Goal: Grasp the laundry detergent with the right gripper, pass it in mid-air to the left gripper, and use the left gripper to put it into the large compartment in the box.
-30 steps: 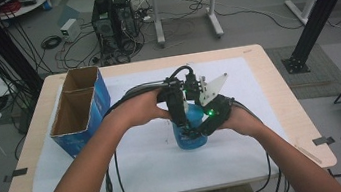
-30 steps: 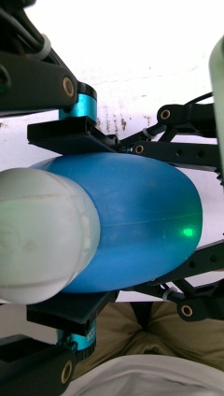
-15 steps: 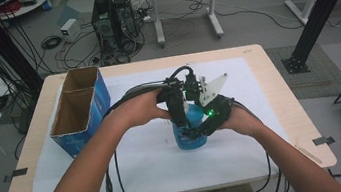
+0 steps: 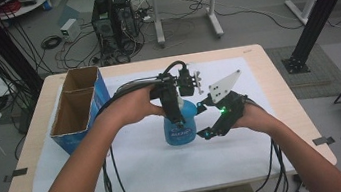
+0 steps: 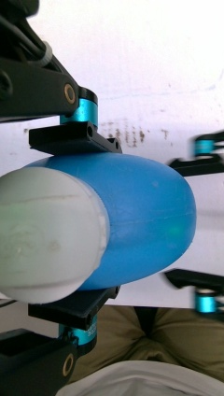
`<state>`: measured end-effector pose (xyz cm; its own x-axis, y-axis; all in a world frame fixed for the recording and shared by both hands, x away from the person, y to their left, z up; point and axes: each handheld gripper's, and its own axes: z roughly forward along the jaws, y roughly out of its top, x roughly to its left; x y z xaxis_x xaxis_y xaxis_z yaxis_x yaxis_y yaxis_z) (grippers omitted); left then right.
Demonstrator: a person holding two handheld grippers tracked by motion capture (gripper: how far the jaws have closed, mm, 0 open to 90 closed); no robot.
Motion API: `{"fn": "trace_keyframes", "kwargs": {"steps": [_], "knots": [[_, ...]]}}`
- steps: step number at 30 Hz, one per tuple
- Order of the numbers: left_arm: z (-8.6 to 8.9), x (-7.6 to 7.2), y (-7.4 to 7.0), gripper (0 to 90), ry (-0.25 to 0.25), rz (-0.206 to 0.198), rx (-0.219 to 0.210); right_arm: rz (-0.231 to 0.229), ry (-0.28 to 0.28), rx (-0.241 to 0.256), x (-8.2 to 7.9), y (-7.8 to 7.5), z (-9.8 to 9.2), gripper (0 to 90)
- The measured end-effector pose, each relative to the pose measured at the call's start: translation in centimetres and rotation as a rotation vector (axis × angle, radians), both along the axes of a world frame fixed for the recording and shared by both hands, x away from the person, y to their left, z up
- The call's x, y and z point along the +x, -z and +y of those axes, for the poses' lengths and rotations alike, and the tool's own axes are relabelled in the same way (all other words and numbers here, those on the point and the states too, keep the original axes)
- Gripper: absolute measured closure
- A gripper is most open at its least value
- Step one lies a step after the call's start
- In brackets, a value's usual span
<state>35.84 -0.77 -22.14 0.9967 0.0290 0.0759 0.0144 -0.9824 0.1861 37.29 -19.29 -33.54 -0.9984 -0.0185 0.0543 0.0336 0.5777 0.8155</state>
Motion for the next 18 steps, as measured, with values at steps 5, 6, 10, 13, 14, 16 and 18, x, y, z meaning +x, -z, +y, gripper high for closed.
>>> {"fn": "trace_keyframes", "kwargs": {"steps": [5,6,10,13,14,16,18], "knots": [[1.9,0.0,-2.2,37.4,-0.096,0.007,-0.048,0.018,0.098,-0.007,0.2,-0.7,-2.5,21.7],[2.3,0.1,-2.6,37.4,-0.132,0.013,-0.058,0.011,0.114,-0.023,0.2,-0.9,-3.0,21.7],[4.0,0.4,-4.3,37.4,-0.271,0.003,-0.069,0.016,0.175,-0.119,0.3,-1.6,-4.5,21.7],[5.0,0.8,-5.4,37.4,-0.383,-0.015,-0.052,0.010,0.199,-0.195,0.4,-2.4,-5.2,21.7],[5.2,0.9,-5.6,37.3,-0.431,-0.024,-0.059,-0.002,0.203,-0.213,0.5,-2.6,-5.5,21.7],[6.0,1.5,-6.2,37.3,-0.487,-0.032,-0.035,0.009,0.232,-0.248,0.6,-3.3,-6.0,21.7],[6.7,2.0,-6.7,37.3,-0.558,-0.028,-0.017,0.007,0.243,-0.260,0.8,-3.9,-6.5,21.7]]}}
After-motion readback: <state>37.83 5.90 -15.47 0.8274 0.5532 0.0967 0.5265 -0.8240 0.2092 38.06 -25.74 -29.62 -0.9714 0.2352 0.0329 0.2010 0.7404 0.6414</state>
